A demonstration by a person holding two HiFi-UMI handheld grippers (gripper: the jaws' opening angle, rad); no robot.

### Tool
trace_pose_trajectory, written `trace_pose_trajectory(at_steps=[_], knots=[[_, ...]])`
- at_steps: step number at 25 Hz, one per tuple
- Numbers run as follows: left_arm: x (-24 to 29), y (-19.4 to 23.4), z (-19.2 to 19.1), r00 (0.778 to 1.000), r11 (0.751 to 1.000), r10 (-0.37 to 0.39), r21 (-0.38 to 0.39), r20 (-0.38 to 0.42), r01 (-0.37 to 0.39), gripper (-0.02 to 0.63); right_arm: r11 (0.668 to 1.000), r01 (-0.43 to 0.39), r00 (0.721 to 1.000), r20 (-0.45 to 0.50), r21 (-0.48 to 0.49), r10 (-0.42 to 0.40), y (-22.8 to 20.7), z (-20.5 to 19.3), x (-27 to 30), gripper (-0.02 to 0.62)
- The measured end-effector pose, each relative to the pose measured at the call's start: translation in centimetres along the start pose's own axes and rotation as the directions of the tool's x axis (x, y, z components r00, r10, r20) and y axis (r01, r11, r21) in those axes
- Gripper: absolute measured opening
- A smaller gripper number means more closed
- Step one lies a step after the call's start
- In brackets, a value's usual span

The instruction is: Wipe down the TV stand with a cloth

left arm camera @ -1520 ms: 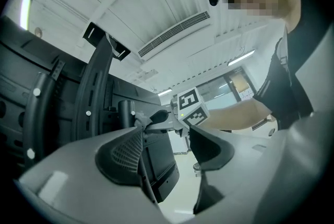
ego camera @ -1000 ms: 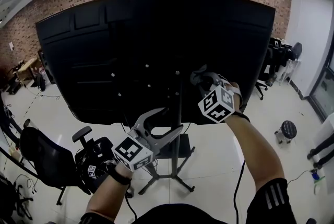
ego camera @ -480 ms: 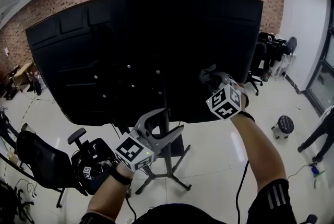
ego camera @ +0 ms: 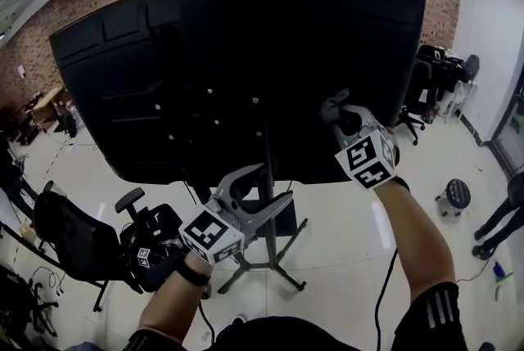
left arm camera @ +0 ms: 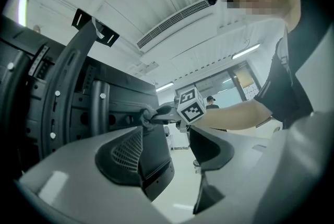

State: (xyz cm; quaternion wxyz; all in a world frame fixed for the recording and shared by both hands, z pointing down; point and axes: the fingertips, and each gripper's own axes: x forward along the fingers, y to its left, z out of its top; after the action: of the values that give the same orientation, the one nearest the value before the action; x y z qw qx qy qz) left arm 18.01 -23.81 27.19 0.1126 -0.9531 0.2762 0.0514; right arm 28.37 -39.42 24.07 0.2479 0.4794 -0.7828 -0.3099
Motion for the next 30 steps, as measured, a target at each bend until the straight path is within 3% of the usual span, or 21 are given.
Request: trace_pose_trajectory(at_steps=[6, 13, 23, 30], knots=[[-2.8, 1.2, 1.1, 1.000, 1.000, 0.016, 0.007, 0.018, -0.016, 0.304, 0.988, -0.137, 0.975, 0.185, 0.076, 0.121, 3.9, 10.4, -0.5, 0.032], [-6.3, 2.6, 2.9, 0.999, 1.000, 0.004, 0.030, 0.037, -0.005, 0.304, 0.975, -0.171, 0.967, 0.213, 0.143, 0.138, 4.8, 17.2, 2.5, 0.032], [-9.7, 4.3, 2.0, 0.999, 1.000, -0.015, -0.003, 0.028, 0.015, 0.304, 0.969, -0.116, 0.982, 0.174, 0.220, 0.078, 6.9, 14.7, 3.1, 0.034], [-9.3, 4.5, 0.0, 0.999, 0.998, -0.040, -0.047, 0.005, 0.040, 0.304, 0.940, -0.188, 0.981, 0.098, 0.284, 0.166, 11.0, 9.9, 4.5, 0.034]])
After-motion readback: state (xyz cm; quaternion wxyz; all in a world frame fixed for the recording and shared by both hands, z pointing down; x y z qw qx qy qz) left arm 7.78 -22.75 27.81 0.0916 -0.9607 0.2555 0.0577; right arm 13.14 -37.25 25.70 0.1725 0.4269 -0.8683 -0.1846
